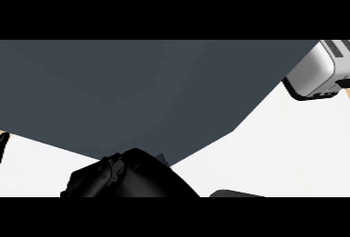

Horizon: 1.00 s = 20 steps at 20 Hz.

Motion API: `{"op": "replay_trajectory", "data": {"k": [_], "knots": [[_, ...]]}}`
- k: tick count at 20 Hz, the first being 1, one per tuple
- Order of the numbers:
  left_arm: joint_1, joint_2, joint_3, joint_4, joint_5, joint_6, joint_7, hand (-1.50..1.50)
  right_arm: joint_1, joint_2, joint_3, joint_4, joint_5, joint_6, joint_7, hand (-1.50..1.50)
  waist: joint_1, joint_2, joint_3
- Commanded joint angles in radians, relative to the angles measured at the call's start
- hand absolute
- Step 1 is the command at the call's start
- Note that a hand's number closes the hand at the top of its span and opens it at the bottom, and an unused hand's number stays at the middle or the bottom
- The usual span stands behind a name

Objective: Pick up the wine, place it into the cabinet and close the cabinet

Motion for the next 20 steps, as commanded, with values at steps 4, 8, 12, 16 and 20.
{"op": "replay_trajectory", "data": {"k": [4, 8, 12, 16, 20], "knots": [[0.017, 0.03, 0.084, 0.002, 0.072, -0.069, 0.031, -1.5, -0.371, 0.007, -0.121, 0.376, -0.184, -0.055, -0.105, 1.5, 0.017, 0.005, 0.0], [-0.008, 0.058, 0.14, 0.058, 0.111, -0.131, 0.05, -1.5, -0.467, 0.008, -0.159, 0.549, -0.356, 0.017, -0.17, 1.5, 0.015, 0.012, 0.0], [-0.012, 0.039, 0.11, 0.062, 0.076, -0.135, 0.032, -1.5, -0.476, 0.008, -0.192, 0.605, -0.581, 0.275, -0.063, 1.5, 0.022, 0.023, 0.0], [-0.026, 0.068, 0.194, 0.076, 0.132, -0.147, 0.068, -1.5, -0.525, 0.008, -0.242, 0.798, -0.696, 0.367, -0.101, 1.5, -0.002, 0.013, 0.001], [-0.001, 0.056, 0.197, 0.047, 0.122, -0.131, 0.087, -1.5, -0.586, 0.008, -0.274, 0.961, -0.575, 0.346, -0.293, 1.5, -0.017, 0.008, 0.002]]}}
